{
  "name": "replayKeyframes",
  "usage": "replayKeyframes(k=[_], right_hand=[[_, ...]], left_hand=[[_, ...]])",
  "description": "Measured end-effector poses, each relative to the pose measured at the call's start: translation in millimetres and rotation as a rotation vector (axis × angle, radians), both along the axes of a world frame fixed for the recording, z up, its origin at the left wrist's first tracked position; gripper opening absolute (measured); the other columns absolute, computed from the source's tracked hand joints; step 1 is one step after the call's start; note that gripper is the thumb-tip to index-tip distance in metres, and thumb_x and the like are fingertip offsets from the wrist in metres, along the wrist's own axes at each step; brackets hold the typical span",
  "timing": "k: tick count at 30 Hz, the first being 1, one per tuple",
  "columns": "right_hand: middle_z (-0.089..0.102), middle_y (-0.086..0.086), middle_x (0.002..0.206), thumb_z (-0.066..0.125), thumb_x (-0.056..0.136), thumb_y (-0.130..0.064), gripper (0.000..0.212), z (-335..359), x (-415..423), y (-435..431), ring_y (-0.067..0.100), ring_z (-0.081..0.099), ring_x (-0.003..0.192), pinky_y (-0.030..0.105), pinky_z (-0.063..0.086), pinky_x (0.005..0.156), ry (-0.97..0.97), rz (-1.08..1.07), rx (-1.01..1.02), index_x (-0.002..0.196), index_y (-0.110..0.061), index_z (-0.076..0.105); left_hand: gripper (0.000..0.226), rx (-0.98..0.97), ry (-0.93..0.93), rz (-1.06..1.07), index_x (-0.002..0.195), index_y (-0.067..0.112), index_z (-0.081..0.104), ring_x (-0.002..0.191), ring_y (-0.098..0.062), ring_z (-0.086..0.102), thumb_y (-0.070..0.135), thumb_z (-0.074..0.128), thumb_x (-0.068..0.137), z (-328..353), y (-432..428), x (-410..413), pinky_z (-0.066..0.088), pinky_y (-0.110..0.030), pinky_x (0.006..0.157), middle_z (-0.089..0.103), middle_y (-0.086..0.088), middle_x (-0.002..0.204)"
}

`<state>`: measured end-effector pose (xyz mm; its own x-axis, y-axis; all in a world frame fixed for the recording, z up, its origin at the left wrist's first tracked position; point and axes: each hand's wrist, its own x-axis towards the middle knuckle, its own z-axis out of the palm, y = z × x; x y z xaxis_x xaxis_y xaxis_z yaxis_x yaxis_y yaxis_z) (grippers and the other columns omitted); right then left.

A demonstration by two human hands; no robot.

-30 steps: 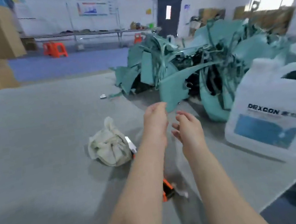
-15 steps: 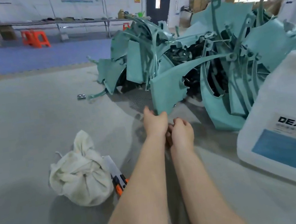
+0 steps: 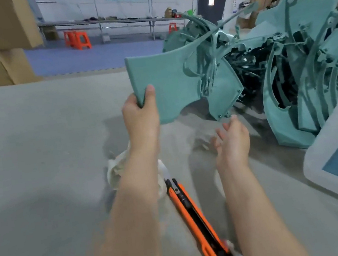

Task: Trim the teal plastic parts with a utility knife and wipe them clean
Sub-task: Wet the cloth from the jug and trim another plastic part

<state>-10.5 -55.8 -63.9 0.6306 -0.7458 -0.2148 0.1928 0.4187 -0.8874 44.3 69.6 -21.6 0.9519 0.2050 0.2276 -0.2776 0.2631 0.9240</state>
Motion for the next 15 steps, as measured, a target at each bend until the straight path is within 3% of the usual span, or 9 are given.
replayKeyframes(k=[2,4,7,9,11,13,15], right_hand=[[0.062,0.003,0.114,0.043,0.102,-0.042,0.029,9,-6,11,0.016,0.064,0.089,0.027,0.052,0.072,-0.121,0.057,0.038,0.119,-0.02,0.047],[0.067,0.002,0.108,0.042,0.099,-0.052,0.038,17,-13,34,0.017,0.066,0.088,0.027,0.054,0.071,-0.197,0.213,0.062,0.117,-0.019,0.051],[0.071,0.003,0.096,0.047,0.099,-0.045,0.032,20,-20,82,0.015,0.067,0.081,0.026,0.055,0.07,-0.124,0.509,-0.051,0.106,-0.016,0.059],[0.069,0.005,0.088,0.053,0.1,-0.024,0.015,15,-23,111,0.013,0.064,0.069,0.023,0.051,0.058,-0.069,0.628,-0.218,0.093,-0.017,0.063],[0.067,0.004,0.081,0.053,0.099,-0.012,0.02,5,-25,132,0.008,0.061,0.061,0.019,0.047,0.051,-0.077,0.656,-0.328,0.085,-0.02,0.064],[0.065,0.001,0.077,0.052,0.098,-0.007,0.021,-4,-27,145,0.006,0.061,0.06,0.019,0.049,0.05,-0.09,0.606,-0.285,0.084,-0.019,0.062],[0.064,0.004,0.08,0.053,0.097,-0.004,0.018,-12,-28,155,0.012,0.064,0.066,0.026,0.054,0.059,-0.095,0.528,-0.167,0.084,-0.016,0.057]], left_hand=[[0.017,-0.005,0.036,-0.021,0.077,0.018,0.061,0.075,-0.021,0.066,0.021,0.06,0.094,2,38,-8,0.053,-0.032,0.064,0.068,0.0,0.077],[0.014,-0.001,0.084,-0.006,0.08,0.016,0.062,0.066,-0.015,0.068,0.02,0.06,0.094,-5,79,-26,0.053,-0.026,0.053,0.069,0.005,0.069],[0.008,-0.035,0.195,-0.038,0.093,0.013,0.064,0.059,-0.006,0.068,0.019,0.058,0.094,-26,124,-52,0.05,-0.018,0.048,0.072,0.005,0.074],[0.016,-0.126,0.292,-0.11,0.104,0.015,0.064,0.07,-0.012,0.069,0.023,0.053,0.096,-41,146,-65,0.054,-0.022,0.055,0.073,-0.003,0.093],[0.029,-0.36,0.305,-0.231,0.114,0.015,0.062,0.081,-0.017,0.071,0.034,0.048,0.096,-50,164,-76,0.058,-0.028,0.062,0.073,-0.007,0.1],[0.046,-0.632,0.187,-0.336,0.116,0.014,0.062,0.098,-0.02,0.068,0.05,0.05,0.09,-56,179,-84,0.056,-0.033,0.083,0.072,-0.007,0.106],[0.06,-0.711,0.047,-0.426,0.119,0.017,0.06,0.109,-0.021,0.061,0.061,0.056,0.08,-56,182,-92,0.043,-0.037,0.102,0.067,-0.005,0.112]])
